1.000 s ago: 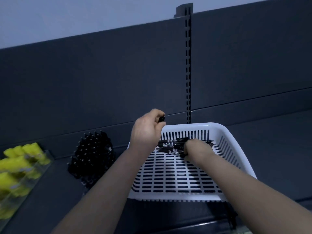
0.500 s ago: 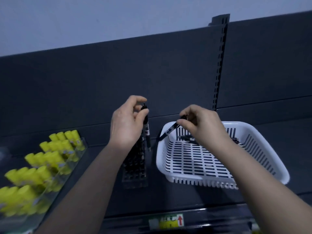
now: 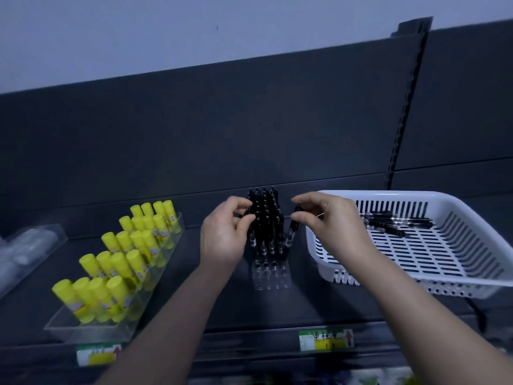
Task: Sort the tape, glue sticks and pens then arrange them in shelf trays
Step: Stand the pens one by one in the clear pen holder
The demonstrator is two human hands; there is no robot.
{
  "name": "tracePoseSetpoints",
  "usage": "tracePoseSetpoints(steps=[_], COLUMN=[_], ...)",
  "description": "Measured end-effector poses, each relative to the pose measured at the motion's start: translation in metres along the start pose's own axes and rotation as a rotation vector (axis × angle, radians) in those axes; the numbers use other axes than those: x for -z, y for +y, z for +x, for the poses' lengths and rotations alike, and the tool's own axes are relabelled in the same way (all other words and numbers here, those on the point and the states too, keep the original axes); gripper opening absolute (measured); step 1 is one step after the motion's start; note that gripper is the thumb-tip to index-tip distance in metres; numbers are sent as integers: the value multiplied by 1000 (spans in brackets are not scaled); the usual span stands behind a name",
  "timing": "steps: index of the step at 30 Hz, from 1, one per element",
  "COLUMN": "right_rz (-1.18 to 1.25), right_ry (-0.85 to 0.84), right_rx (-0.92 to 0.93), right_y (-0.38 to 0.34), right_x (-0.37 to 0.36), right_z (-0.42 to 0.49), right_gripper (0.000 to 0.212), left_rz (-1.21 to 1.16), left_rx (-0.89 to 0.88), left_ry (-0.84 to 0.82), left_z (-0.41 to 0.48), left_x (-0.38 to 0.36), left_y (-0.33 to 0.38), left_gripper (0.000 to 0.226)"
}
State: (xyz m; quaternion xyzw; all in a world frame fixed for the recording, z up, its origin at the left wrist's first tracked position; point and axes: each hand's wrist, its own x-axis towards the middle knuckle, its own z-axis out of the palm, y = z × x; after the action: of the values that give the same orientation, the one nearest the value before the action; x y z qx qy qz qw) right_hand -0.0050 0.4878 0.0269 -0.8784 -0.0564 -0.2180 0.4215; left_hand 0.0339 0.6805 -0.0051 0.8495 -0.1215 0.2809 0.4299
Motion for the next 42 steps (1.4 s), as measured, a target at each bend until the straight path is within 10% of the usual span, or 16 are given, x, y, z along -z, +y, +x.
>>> tracePoseSetpoints(steps=[42], right_rz=[-266], right_ry=[-218], right_rx=[25], right_y=[-6], right_x=[-70], right_z=[6], right_gripper=[42], left_rz=[185], left_rx=[-32], left_ry=[-53], left_z=[-15], left_x=[31], left_y=[-33], left_gripper=[30])
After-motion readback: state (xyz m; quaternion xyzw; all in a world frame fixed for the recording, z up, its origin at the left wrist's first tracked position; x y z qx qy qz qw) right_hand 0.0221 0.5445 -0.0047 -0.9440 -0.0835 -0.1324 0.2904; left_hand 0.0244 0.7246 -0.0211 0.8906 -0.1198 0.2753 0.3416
